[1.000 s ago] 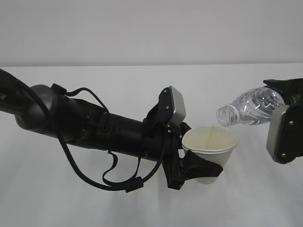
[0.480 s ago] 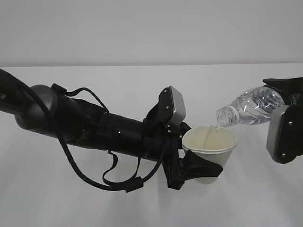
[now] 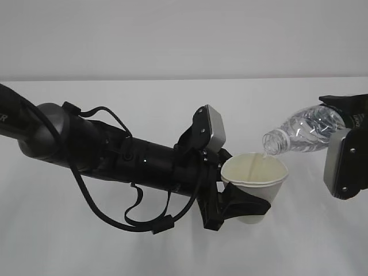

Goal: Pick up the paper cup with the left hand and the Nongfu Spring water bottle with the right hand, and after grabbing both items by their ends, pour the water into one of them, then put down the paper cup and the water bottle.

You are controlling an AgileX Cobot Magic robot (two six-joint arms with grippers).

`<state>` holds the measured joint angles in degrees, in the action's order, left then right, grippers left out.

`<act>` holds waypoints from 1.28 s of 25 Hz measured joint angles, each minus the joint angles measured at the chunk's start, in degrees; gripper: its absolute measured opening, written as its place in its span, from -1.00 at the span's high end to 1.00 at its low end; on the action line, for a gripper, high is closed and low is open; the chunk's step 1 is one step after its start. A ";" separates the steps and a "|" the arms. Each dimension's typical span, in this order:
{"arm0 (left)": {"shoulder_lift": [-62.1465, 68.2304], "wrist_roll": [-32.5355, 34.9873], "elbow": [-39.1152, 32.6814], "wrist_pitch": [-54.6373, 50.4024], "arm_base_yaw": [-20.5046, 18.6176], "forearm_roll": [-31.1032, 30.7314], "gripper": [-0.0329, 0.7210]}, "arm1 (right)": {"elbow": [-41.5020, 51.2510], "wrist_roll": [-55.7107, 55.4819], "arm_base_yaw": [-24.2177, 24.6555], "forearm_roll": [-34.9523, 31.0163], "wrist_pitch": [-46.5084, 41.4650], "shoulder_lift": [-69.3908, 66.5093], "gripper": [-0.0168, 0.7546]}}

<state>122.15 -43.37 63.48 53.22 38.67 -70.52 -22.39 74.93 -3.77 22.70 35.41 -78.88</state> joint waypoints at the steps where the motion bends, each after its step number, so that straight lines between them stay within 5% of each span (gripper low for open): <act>1: 0.00 0.00 0.00 0.00 0.00 0.00 -0.24 | 0.00 0.08 0.00 0.00 0.00 0.00 -0.18; 32: 0.81 0.00 0.35 0.00 0.00 0.00 -0.24 | 0.00 0.84 0.00 0.48 -0.40 0.00 -0.18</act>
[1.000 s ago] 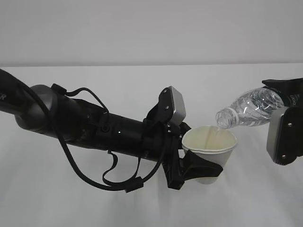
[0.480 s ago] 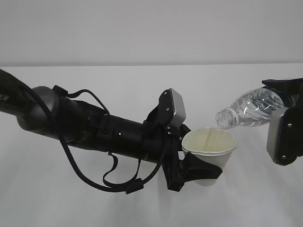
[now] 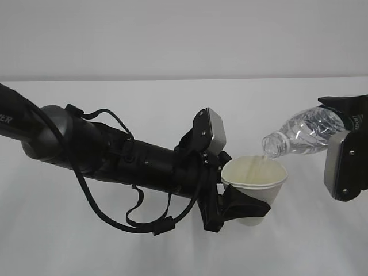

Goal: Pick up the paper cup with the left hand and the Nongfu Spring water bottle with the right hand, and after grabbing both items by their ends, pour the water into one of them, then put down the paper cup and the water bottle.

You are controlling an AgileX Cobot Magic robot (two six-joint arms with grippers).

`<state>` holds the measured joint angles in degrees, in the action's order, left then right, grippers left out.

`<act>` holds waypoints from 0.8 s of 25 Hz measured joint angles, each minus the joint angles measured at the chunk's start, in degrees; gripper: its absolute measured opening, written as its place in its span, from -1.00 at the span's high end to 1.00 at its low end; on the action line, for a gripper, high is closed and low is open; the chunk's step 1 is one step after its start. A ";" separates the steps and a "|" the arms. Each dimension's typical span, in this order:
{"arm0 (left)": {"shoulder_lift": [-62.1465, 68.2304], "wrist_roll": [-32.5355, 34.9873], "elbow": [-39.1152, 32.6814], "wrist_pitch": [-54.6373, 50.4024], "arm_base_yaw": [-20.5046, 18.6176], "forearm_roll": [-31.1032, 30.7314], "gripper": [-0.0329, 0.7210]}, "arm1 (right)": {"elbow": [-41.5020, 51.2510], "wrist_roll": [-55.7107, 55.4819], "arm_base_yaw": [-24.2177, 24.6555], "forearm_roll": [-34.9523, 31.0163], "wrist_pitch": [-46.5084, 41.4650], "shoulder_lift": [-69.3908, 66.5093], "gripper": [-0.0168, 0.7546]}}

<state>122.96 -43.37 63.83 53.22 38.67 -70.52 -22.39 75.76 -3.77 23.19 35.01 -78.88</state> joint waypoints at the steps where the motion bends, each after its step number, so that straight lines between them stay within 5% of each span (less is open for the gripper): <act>1: 0.00 0.00 0.00 0.00 0.00 0.00 -0.24 | 0.00 0.07 0.00 0.00 0.00 0.00 -0.18; 20: 0.00 0.00 0.00 0.00 0.00 0.00 -0.24 | -0.09 0.43 0.00 0.04 0.00 0.00 -0.18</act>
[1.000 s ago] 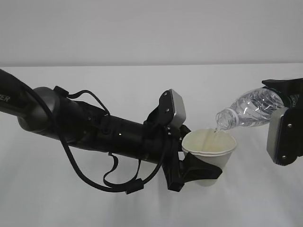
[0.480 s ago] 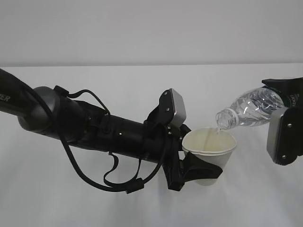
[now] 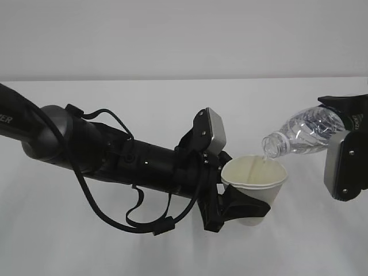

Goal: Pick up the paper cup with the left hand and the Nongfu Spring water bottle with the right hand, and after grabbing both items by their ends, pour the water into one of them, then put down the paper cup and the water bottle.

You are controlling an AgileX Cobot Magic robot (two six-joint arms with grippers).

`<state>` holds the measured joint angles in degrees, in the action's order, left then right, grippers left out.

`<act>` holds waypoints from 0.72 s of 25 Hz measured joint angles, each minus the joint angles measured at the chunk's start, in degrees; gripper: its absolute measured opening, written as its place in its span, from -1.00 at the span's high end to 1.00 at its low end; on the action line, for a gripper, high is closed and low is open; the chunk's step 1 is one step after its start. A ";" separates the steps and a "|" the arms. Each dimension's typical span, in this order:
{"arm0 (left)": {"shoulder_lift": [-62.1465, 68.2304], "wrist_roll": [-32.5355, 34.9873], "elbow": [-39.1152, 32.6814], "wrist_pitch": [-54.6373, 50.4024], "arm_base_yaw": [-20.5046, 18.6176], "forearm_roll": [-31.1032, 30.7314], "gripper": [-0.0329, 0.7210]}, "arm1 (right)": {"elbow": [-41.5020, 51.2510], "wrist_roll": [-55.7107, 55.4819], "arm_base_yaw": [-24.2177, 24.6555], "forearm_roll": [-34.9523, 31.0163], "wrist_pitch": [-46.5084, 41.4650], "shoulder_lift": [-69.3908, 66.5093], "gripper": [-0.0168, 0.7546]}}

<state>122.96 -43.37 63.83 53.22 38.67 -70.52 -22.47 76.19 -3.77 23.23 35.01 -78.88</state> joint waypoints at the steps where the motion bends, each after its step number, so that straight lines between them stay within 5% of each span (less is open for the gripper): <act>1: 0.00 0.00 0.00 0.00 0.00 0.00 -0.24 | 0.00 0.00 0.00 0.00 0.00 0.00 -0.18; 18: 0.00 0.00 0.00 1.17 0.00 0.00 -0.24 | 0.00 1.09 0.00 0.00 0.00 0.00 -0.18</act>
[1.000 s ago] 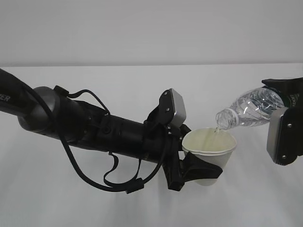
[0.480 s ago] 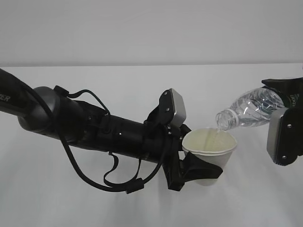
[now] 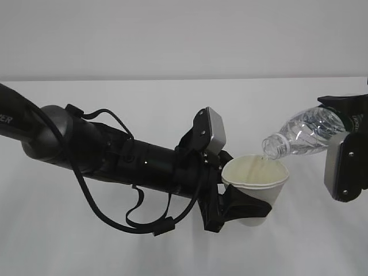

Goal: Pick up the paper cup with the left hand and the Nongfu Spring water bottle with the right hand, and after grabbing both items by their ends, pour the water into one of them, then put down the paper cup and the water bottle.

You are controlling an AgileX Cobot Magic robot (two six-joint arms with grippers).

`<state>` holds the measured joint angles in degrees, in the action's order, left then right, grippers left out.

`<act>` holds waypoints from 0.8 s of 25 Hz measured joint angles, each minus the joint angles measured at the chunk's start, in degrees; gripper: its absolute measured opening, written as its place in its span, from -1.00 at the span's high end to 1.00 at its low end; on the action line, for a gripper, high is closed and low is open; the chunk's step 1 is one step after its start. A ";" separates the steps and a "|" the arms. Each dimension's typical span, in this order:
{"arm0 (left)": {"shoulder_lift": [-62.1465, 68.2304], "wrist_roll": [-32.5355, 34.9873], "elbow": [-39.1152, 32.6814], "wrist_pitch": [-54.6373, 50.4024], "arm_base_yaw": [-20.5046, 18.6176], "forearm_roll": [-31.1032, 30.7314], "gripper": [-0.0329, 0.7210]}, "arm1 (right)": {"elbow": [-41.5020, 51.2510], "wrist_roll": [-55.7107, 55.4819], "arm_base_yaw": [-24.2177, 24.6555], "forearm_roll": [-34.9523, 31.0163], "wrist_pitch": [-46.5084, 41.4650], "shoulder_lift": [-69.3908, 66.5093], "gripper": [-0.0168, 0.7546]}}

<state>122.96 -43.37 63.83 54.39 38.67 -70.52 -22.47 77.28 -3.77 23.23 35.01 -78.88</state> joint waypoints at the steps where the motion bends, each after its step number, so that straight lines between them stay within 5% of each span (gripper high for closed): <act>1: 0.00 0.00 0.00 0.00 0.00 0.00 -0.24 | 0.00 0.11 0.00 0.00 0.00 0.00 -0.18; 20: 0.00 0.00 0.00 0.00 0.00 0.00 -0.24 | 0.00 0.35 0.00 0.00 0.00 0.00 -0.18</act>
<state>122.96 -43.37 63.83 54.39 38.67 -70.52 -22.47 77.63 -3.77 23.23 35.01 -78.88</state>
